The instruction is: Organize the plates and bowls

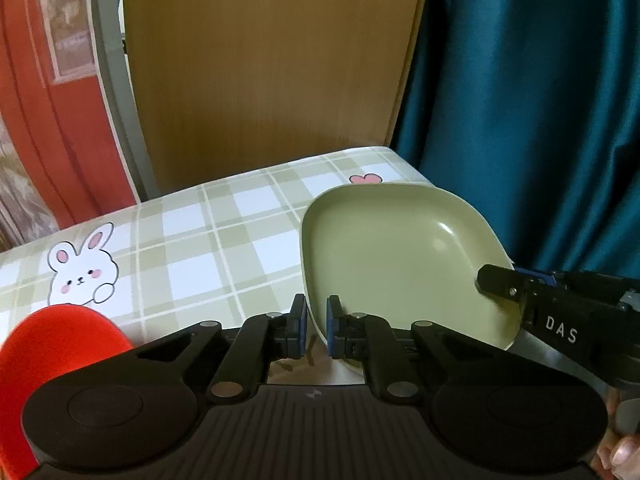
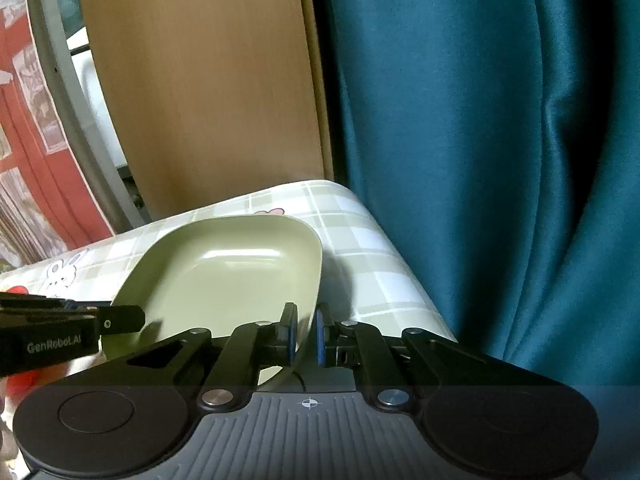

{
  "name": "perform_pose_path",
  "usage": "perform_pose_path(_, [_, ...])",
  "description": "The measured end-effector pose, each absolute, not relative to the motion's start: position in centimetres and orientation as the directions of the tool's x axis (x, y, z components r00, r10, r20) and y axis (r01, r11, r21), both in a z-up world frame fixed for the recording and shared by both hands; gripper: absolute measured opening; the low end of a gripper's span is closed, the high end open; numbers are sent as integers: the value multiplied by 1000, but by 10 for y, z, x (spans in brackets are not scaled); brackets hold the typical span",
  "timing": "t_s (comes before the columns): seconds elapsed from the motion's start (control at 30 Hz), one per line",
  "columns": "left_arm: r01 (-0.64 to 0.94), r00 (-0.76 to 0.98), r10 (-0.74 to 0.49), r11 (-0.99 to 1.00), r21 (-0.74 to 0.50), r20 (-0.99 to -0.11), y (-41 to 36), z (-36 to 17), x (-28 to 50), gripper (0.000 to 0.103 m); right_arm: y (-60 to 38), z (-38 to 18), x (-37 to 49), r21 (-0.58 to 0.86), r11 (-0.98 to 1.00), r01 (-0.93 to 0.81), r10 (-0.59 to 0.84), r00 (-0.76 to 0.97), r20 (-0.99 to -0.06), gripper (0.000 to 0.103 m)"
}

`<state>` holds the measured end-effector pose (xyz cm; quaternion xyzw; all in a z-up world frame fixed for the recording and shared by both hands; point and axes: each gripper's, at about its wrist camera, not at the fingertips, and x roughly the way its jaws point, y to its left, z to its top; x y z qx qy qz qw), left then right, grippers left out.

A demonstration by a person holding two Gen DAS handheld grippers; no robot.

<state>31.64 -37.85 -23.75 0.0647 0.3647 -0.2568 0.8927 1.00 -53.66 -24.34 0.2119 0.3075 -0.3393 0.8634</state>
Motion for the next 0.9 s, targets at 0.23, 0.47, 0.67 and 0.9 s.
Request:
perform_pose_path(0.23, [503,619,-404,863,-55,-674,-364,-220,298,11,-518,-223,2,194,665,721,-461,601,-653,8])
perform_pose_path(0.47, [501,650,-391,865,-20,-651,-346,-195,272,12,-490,-193,-1,214,677,704,-463,633,-621,8])
perform_pose_path(0.67, [484,673,-388,875,-22,-630,-321,-176,261,12,-463,-167,4,216,700,681,-455,658,-599,8])
perform_pose_path(0.9, [443,708,-363,896,-20,-606,-280,-157,251,12,-425,-143,27,227,728,647,-436,692,-575,8])
